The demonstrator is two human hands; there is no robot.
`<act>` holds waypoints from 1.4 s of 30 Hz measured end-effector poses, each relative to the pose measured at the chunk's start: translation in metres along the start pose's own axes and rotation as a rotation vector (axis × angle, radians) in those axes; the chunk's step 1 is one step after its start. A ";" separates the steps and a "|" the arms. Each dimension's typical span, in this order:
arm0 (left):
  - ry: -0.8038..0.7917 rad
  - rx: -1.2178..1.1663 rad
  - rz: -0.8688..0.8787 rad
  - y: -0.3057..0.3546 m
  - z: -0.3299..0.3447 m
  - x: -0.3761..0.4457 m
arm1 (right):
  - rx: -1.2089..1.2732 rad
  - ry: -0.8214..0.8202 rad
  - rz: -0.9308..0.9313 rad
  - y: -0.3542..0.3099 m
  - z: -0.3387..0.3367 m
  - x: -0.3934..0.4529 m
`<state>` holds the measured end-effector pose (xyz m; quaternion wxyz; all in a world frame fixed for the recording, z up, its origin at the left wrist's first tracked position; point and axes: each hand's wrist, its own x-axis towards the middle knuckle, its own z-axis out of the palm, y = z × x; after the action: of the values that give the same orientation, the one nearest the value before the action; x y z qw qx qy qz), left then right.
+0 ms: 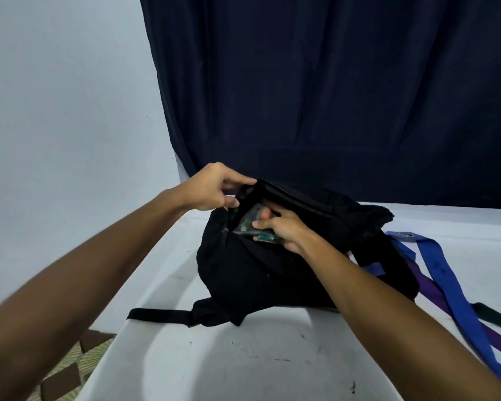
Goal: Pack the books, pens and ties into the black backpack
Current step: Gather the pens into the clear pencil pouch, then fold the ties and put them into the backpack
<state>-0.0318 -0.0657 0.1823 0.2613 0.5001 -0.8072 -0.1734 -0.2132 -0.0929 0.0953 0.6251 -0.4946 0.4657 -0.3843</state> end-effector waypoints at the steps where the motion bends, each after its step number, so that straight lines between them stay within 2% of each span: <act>1: 0.010 0.020 0.009 -0.001 0.000 0.001 | -0.030 -0.024 -0.022 0.000 0.002 0.003; 5: 0.038 0.045 0.016 -0.007 -0.003 0.004 | -0.164 -0.119 -0.092 0.001 0.002 0.010; 11: 0.021 0.047 0.020 -0.016 -0.001 0.006 | -0.205 -0.184 -0.024 0.001 -0.007 0.020; 14: -0.005 0.007 -0.002 -0.018 0.002 0.006 | -0.309 -0.212 -0.002 -0.008 -0.005 0.009; 16: -0.013 -0.003 -0.023 -0.018 0.005 0.005 | -0.418 -0.187 -0.039 -0.014 -0.002 -0.007; 20: -0.017 0.065 -0.018 -0.014 0.016 0.006 | -0.771 -0.096 -0.262 -0.012 -0.014 -0.064; 23: -0.049 0.165 0.016 -0.002 0.025 0.010 | -0.751 -0.111 -0.358 -0.007 -0.043 -0.114; 26: -0.059 0.200 0.107 0.023 0.050 0.018 | -0.682 -0.149 -0.319 -0.007 -0.092 -0.152; 29: 0.013 0.145 0.264 0.061 0.096 0.030 | -0.644 -0.107 -0.243 -0.003 -0.153 -0.185; 32: 0.079 0.031 0.469 0.110 0.164 0.039 | -0.647 0.118 -0.205 0.021 -0.222 -0.210; 35: -0.107 -0.057 0.524 0.156 0.265 0.039 | -0.882 0.328 -0.135 0.066 -0.289 -0.237; 39: -0.377 0.060 0.531 0.193 0.401 0.028 | -1.374 0.264 0.147 0.148 -0.341 -0.269; 42: -0.509 0.215 0.484 0.212 0.455 0.025 | -1.532 0.227 0.166 0.195 -0.369 -0.287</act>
<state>-0.4635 0.0138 -0.0622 0.0316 0.2600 -0.9550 -0.1395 -0.6426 0.1227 -0.0651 0.0844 -0.7097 0.6980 0.0445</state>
